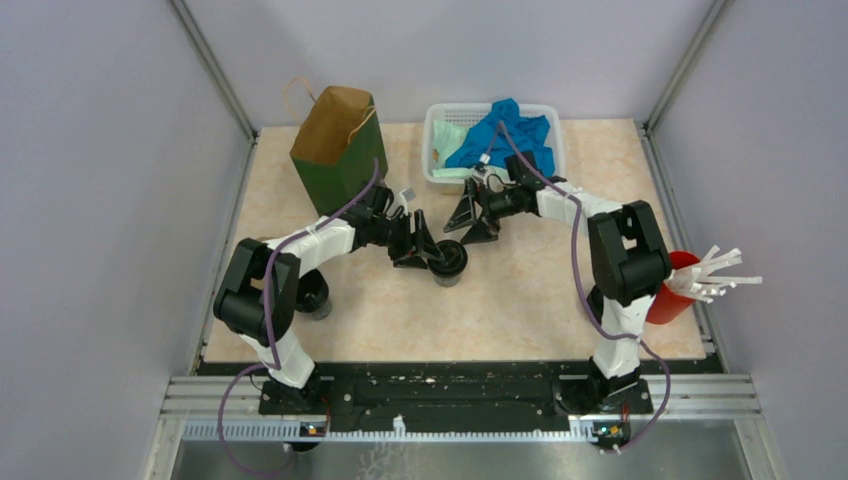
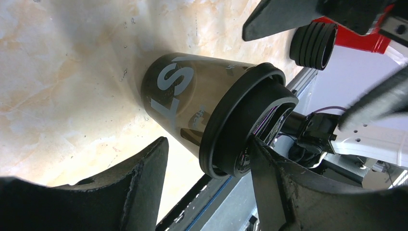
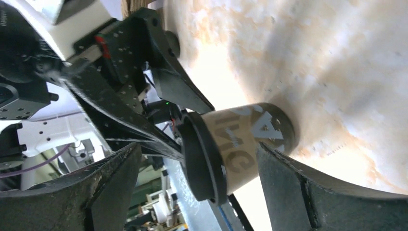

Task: Pack the takeout coffee

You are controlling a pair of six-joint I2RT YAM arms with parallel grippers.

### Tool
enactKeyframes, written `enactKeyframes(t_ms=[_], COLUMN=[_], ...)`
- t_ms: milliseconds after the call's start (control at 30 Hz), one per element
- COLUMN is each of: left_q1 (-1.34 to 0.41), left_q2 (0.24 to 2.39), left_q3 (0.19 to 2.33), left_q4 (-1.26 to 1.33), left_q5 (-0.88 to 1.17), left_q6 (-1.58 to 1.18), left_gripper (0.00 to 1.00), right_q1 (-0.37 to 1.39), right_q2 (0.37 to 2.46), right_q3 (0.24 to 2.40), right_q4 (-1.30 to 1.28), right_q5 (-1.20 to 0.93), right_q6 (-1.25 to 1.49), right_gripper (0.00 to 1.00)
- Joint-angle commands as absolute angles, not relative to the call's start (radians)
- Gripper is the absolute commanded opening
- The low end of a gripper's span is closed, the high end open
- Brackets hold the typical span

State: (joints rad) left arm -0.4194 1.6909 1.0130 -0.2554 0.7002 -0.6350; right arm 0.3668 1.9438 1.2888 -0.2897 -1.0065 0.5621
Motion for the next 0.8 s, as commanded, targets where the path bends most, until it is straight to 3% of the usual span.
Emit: enactKeyframes(t_ms=[0,100,300,400,500,667,767], left_q1=[-0.426,-0.425,-0.426,-0.426,-0.428,-0.434,-0.437], left_q2=[1.723,1.724,1.733,1.735,1.733,1.717,1.713], left_q3=[0.98,0.983,0.974,0.972,0.986,1.01,1.012], left_q4=[-0.358,-0.363,-0.347,-0.341,-0.351,-0.359,-0.363], left_q5=[0.54,0.538,0.533,0.536,0.538,0.549,0.557], left_q6=[-0.585,-0.584,-0.593,-0.594,-0.592,-0.598,-0.597], left_gripper=[0.67,0.67,0.67,0.67,0.67,0.68,0.69], right_q1=[0.414,0.413,0.37,0.344,0.356,0.362,0.374], right_q2=[1.933,1.958,2.061,2.062,1.963,1.823,1.769], right_q3=[1.39,1.329,1.156,1.143,1.191,1.23,1.194], right_q4=[-0.42,-0.408,-0.247,-0.2,-0.239,-0.343,-0.393], right_q5=[-0.969,-0.923,-0.876,-0.883,-0.892,-0.9,-0.903], right_q6=[0.436,0.415,0.453,0.5,0.514,0.49,0.458], right_gripper=[0.88,0.84,0.58,0.53,0.61,0.89,0.95])
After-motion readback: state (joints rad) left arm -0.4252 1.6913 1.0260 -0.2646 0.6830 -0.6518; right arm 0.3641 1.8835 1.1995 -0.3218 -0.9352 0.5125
